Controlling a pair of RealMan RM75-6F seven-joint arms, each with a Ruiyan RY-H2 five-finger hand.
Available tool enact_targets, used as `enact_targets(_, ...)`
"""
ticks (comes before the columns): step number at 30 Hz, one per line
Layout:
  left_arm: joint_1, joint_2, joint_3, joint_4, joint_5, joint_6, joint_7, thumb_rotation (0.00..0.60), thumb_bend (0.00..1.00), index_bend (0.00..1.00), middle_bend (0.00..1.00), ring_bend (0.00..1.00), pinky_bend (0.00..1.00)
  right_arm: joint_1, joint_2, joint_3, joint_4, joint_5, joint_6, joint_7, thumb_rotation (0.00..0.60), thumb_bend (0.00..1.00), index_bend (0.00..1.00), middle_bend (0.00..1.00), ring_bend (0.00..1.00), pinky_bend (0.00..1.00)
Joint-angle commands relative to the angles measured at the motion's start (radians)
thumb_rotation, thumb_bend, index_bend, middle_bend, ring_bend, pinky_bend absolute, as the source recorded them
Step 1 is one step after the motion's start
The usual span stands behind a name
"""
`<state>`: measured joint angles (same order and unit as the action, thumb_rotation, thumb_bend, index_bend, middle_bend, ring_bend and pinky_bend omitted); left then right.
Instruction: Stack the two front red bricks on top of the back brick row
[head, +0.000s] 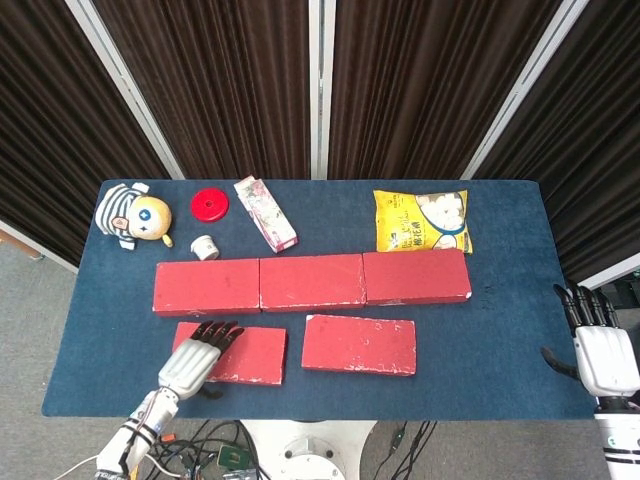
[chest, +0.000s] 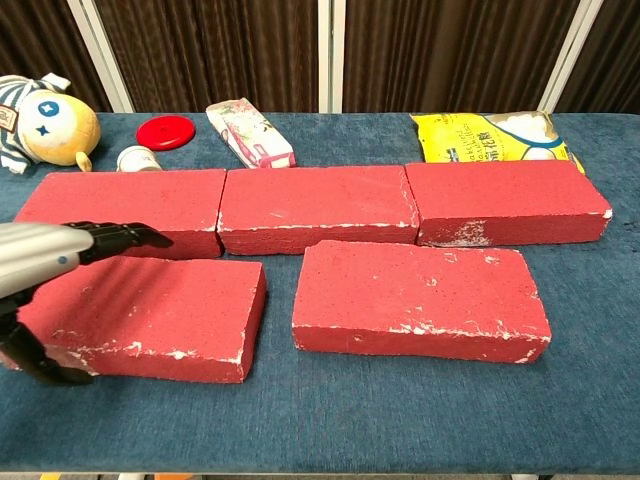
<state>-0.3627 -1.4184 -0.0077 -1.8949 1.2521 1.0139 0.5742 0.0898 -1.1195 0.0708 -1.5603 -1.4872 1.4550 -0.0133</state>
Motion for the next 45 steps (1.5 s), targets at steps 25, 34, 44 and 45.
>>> enact_targets(25,-0.188,-0.102,-0.037,-0.074,-0.46,0.115,0.258,0.6,0.0,0.02,0.06,0.0,0.0,0.002,-0.02,0.0,0.066,0.02,-0.021,0.057,0.6,0.15,0.0,0.0,0.0,0.0)
enact_targets(34,-0.225,-0.123,-0.026,-0.053,-0.515,0.132,0.263,0.6,0.0,0.02,0.06,0.0,0.0,0.002,-0.026,0.0,0.082,0.021,-0.022,0.068,0.6,0.15,0.0,0.0,0.0,0.0)
enact_targets(44,-0.252,-0.135,-0.013,-0.05,-0.551,0.153,0.264,0.6,0.0,0.02,0.13,0.0,0.0,-0.002,-0.027,-0.001,0.092,0.015,-0.012,0.079,0.6,0.15,0.0,0.0,0.0,0.0)
enact_targets(45,-0.253,-0.136,-0.013,-0.049,-0.551,0.154,0.26,0.6,0.0,0.03,0.15,0.0,0.0,-0.002,-0.028,0.0,0.093,0.015,-0.011,0.08,0.6,0.15,0.0,0.0,0.0,0.0)
